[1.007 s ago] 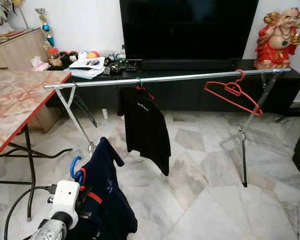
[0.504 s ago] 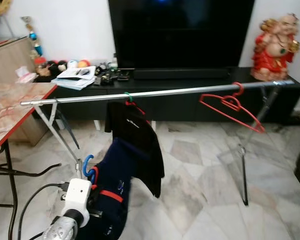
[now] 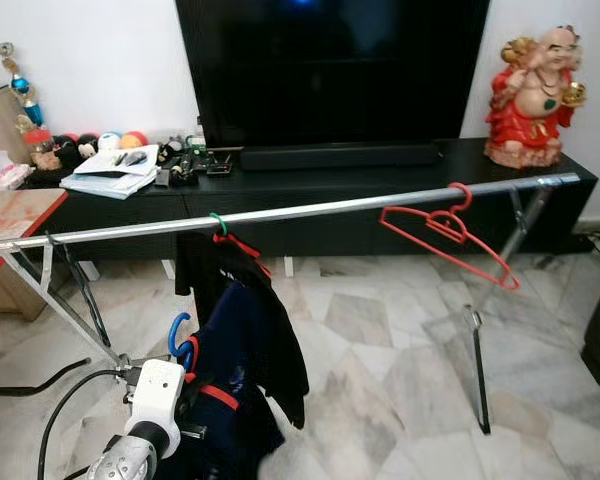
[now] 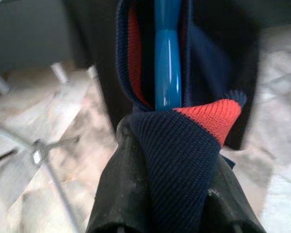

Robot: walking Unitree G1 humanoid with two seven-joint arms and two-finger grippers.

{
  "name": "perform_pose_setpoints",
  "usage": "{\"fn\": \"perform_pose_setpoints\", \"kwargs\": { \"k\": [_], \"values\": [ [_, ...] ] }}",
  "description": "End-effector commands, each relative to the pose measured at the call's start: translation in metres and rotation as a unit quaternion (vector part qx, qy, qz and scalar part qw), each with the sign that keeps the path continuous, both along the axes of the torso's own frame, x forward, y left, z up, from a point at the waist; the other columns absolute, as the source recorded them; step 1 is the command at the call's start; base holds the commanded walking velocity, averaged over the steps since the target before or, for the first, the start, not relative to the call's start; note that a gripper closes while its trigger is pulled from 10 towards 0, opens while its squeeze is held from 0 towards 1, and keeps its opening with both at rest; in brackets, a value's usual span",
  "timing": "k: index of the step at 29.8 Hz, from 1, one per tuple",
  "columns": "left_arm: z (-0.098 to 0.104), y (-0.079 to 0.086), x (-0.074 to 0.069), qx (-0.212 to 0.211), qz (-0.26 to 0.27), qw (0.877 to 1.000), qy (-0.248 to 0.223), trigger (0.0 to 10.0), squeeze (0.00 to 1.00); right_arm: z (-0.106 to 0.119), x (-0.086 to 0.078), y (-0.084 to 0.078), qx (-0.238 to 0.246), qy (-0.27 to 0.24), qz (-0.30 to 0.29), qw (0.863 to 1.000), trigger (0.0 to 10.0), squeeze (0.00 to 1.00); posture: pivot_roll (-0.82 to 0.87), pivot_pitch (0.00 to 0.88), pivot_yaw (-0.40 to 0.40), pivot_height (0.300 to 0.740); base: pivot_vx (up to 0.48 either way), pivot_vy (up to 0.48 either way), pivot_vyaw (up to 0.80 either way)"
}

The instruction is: Hang hanger

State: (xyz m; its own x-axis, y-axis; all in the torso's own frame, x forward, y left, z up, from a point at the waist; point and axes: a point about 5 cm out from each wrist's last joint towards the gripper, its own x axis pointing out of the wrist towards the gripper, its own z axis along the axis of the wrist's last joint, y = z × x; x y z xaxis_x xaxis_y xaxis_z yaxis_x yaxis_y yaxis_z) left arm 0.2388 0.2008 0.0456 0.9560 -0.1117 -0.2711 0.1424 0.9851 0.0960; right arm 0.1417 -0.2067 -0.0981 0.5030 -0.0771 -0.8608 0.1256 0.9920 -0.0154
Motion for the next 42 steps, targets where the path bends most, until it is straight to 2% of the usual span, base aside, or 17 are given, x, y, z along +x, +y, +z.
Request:
{"fn": "perform_pose_setpoints", "kwargs": {
  "k": [1, 5, 12, 26, 36, 42],
  "values": [
    [0.008, 0.007, 0.003, 0.008, 0.011, 1.000, -0.015, 10.0, 0.00, 0.000, 0.001, 0.004, 0.004, -0.001, 0.006, 1.000, 10.0, 0.00, -0.07, 0.051, 0.054, 0.740, 0.000, 0.000, 0.00],
    [0.008, 0.006, 0.002, 0.002, 0.010, 1.000, -0.014, 10.0, 0.00, 0.000, 0.001, 0.003, 0.003, -0.002, 0.007, 1.000, 10.0, 0.00, -0.07, 0.052, 0.054, 0.740, 0.000, 0.000, 0.00],
    [0.007, 0.001, 0.001, 0.017, -0.011, 1.000, -0.013, 10.0, 0.00, 0.002, 0.005, 0.001, -0.007, -0.006, 0.026, 1.000, 10.0, 0.00, -0.07, 0.046, 0.057, 0.740, 0.000, -0.090, 0.14],
    [0.006, -0.002, 0.001, 0.017, -0.023, 1.000, -0.009, 10.0, 0.00, 0.000, 0.003, 0.010, 0.009, -0.011, 0.011, 1.000, 10.0, 0.00, -0.08, 0.031, 0.065, 0.740, 0.000, -0.463, 0.07],
    [0.006, -0.006, 0.003, 0.014, -0.031, 0.999, -0.010, 10.0, 0.00, 0.002, 0.008, 0.009, 0.007, -0.017, 0.014, 1.000, 10.0, 0.00, -0.08, 0.030, 0.066, 0.740, 0.000, -0.469, 0.00],
    [0.001, -0.017, -0.002, 0.023, -0.072, 0.997, 0.003, 10.0, 0.00, 0.003, 0.011, 0.011, 0.009, -0.022, 0.017, 1.000, 10.0, 0.00, -0.08, 0.044, 0.062, 0.740, 0.000, -0.247, 0.00]
  ]
}}
